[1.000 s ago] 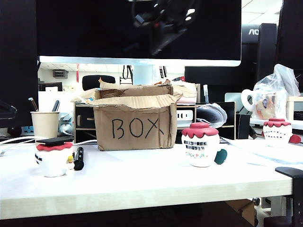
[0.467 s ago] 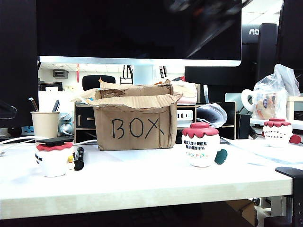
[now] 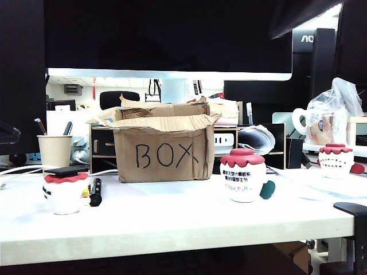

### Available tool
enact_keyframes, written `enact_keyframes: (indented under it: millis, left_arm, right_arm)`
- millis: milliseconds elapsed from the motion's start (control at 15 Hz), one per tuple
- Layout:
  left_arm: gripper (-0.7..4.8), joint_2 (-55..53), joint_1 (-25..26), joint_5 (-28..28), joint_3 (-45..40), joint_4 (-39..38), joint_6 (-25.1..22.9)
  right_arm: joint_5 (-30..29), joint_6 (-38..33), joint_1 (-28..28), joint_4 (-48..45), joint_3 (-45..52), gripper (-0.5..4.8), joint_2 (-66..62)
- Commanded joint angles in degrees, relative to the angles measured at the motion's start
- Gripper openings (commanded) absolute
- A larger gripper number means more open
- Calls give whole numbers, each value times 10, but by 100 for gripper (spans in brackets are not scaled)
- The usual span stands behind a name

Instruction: Put the doll that is least similar in color compared to the others into the paper box.

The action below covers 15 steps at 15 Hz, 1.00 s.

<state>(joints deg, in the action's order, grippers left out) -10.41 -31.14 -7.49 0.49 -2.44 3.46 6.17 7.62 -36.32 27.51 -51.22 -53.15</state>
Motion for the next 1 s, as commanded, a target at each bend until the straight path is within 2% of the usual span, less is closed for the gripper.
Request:
enact_keyframes:
  millis: [67,267,467,534,800,1000]
  left_arm:
    - [-5,18,2,-2,1,8,0]
    - [-5,22,41,-3,1,8,0]
    - [-5,22,136,-2,1,8,0]
    - [-5,26,174,-2,1,9,0]
    - [-5,75,231,-2,1,6,0]
    - [-5,86,267,-3,1,8,0]
  right_arm:
    - [-23,-32,0,-8,47,-6,68]
    - [-31,-65,0,-8,93,-6,136]
    - [-66,-84,0,-1,126,-6,207]
    - [-65,-112,0,-3,146,-6,251]
    - [-59,-126,2,-2,200,-6,408]
    - [-46,-130,2,27,211,-6,459]
